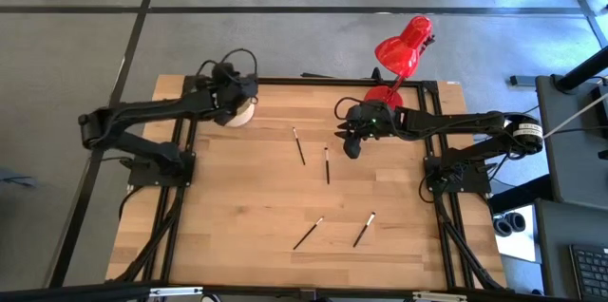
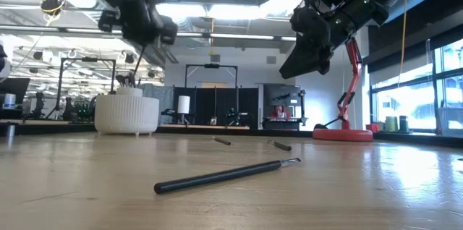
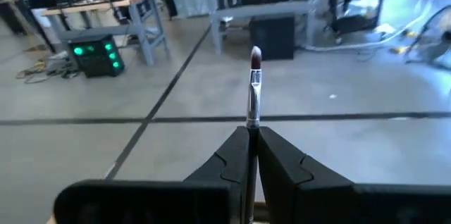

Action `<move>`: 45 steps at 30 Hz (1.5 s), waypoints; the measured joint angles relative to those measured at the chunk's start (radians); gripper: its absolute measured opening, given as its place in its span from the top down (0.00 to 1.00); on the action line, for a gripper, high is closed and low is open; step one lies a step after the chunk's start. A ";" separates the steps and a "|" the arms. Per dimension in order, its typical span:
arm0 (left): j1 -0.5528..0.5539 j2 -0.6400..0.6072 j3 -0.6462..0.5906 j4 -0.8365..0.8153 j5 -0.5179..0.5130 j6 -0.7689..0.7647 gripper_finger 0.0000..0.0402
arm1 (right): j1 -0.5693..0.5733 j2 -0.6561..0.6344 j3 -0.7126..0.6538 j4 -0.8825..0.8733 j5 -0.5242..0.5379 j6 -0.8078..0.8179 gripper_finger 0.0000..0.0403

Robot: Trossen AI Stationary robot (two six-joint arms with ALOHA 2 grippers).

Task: Put items in baskets/containers
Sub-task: Put the black eyeshadow brush into the white organizer

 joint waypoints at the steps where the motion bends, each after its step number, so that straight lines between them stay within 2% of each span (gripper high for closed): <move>1: 0.007 0.019 0.000 -0.016 0.000 -0.029 0.95 | 0.000 0.000 0.000 0.000 0.000 -0.006 0.68; 5: 0.025 0.092 0.000 -0.070 0.000 -0.208 0.95 | 0.000 0.000 0.000 -0.001 0.000 -0.019 0.68; 8: 0.026 0.135 0.000 -0.069 0.000 -0.275 0.95 | 0.000 0.000 0.000 -0.006 0.000 -0.020 0.68; 14: 0.015 0.160 0.000 -0.083 0.030 -0.286 0.93 | 0.000 0.000 0.000 -0.008 0.000 -0.027 0.68; 20: -0.018 0.137 0.000 -0.097 0.046 -0.259 0.83 | 0.000 0.000 0.000 -0.008 0.000 -0.042 0.68; 23: -0.025 0.113 0.000 -0.113 0.093 -0.258 0.77 | 0.000 0.000 0.000 -0.008 0.000 -0.041 0.68; 26: -0.024 0.083 0.000 -0.106 0.210 -0.225 0.73 | 0.000 0.000 0.000 -0.015 0.000 -0.042 0.68; 31: -0.033 0.079 0.000 0.033 0.530 -0.111 0.69 | -0.005 -0.010 0.000 -0.046 0.000 -0.023 0.68; 37: -0.127 0.239 0.017 0.135 0.648 -0.235 0.69 | -0.011 -0.066 0.041 -0.203 0.001 0.039 0.68; 41: -0.158 0.401 0.086 0.076 0.790 -0.365 0.69 | -0.011 -0.108 0.043 -0.300 0.001 0.075 0.68; 45: -0.183 0.534 0.213 -0.044 0.837 -0.388 0.69 | -0.011 -0.125 0.043 -0.332 0.046 0.088 0.68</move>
